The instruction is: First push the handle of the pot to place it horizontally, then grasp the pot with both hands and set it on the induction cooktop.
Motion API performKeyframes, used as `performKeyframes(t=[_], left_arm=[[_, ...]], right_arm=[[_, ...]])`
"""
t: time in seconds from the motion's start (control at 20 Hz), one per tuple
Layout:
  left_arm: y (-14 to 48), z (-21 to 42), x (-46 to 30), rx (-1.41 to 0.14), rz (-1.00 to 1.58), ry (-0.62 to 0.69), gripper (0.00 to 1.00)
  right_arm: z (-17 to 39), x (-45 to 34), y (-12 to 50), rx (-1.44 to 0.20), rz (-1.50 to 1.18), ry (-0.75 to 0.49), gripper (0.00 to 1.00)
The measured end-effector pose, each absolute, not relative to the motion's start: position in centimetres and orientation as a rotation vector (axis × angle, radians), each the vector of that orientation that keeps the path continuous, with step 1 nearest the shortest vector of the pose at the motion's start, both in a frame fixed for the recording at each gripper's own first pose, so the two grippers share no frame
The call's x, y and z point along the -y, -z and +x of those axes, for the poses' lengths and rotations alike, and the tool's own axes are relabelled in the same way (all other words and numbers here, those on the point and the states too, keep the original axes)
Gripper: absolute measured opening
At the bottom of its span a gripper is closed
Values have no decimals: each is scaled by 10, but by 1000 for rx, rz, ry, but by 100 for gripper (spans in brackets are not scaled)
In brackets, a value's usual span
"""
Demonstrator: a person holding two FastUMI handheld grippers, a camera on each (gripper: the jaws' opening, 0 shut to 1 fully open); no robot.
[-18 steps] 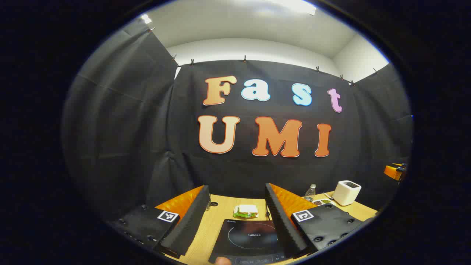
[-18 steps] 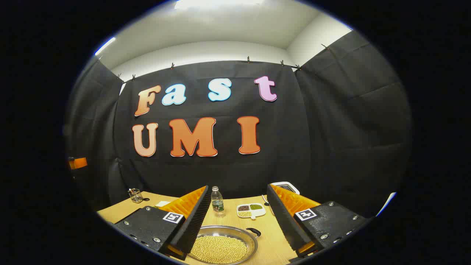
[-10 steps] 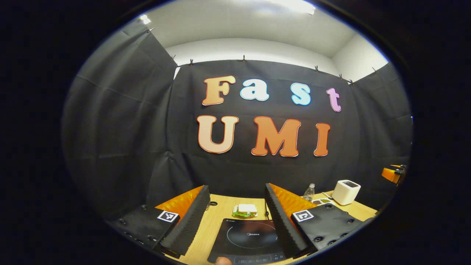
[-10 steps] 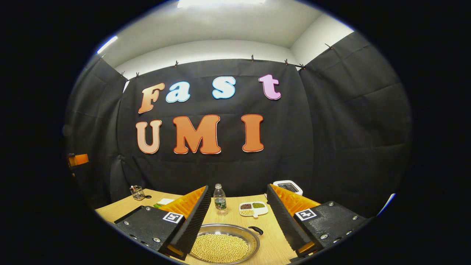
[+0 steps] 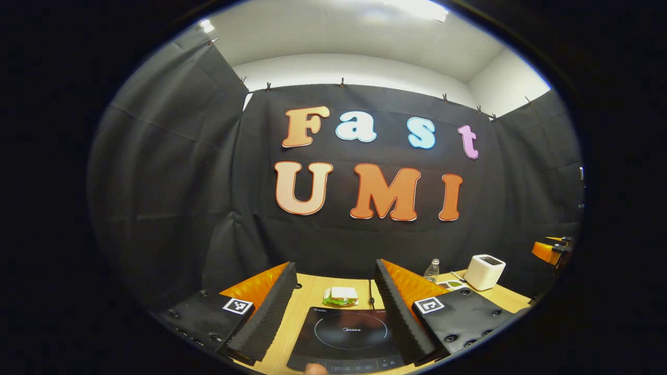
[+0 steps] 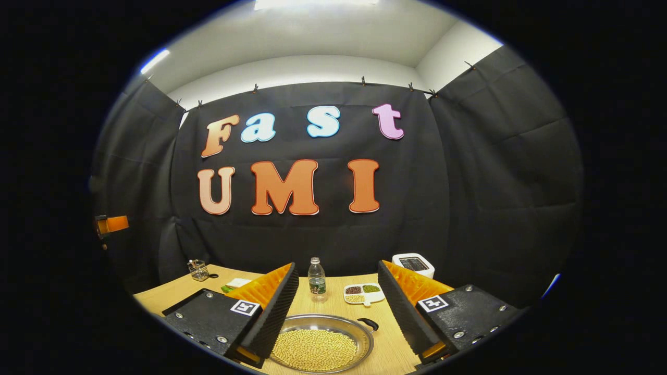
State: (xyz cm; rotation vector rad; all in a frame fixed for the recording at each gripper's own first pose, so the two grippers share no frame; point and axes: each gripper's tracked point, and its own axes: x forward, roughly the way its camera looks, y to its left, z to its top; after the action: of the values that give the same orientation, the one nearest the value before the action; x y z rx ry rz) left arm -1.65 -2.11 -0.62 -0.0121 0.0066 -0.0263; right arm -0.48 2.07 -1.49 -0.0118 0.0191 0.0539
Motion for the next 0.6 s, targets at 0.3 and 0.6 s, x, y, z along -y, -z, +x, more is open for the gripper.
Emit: performKeyframes(t=[0.3,0.6], left_arm=[[3,-21,30,15,-1,40,97],[4,-27,25,32,25,21,97]], right_arm=[[-12,-29,34,-54,-45,-77,80],[-26,-51,74,-132,-70,-145,13]])
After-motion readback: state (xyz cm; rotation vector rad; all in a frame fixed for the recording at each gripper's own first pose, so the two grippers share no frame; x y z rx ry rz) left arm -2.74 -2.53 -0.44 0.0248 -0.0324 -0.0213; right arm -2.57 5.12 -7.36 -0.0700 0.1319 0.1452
